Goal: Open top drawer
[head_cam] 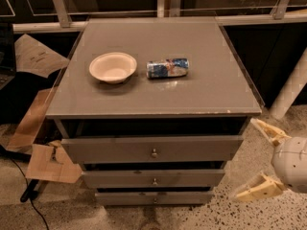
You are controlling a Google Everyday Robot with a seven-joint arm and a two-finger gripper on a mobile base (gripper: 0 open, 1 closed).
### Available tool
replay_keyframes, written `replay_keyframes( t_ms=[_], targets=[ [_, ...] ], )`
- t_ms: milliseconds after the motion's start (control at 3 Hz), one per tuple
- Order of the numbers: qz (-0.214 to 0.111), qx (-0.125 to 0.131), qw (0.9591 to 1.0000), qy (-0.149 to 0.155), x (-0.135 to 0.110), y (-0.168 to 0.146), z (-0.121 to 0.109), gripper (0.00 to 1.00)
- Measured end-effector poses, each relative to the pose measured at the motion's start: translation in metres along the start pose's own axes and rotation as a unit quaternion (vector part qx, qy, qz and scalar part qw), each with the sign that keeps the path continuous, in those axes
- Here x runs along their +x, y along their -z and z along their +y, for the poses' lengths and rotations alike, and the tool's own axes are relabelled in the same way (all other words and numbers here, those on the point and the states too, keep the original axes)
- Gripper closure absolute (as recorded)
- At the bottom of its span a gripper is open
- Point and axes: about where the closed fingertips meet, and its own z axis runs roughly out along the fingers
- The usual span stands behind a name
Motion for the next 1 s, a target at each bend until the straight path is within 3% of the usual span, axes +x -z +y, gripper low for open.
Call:
replay_keyframes(
  t_ms=[1000],
  targets=[
    [-0.006, -0.062, 0.9979, -0.019, 0.020, -0.072, 0.005, 0.00]
  ],
)
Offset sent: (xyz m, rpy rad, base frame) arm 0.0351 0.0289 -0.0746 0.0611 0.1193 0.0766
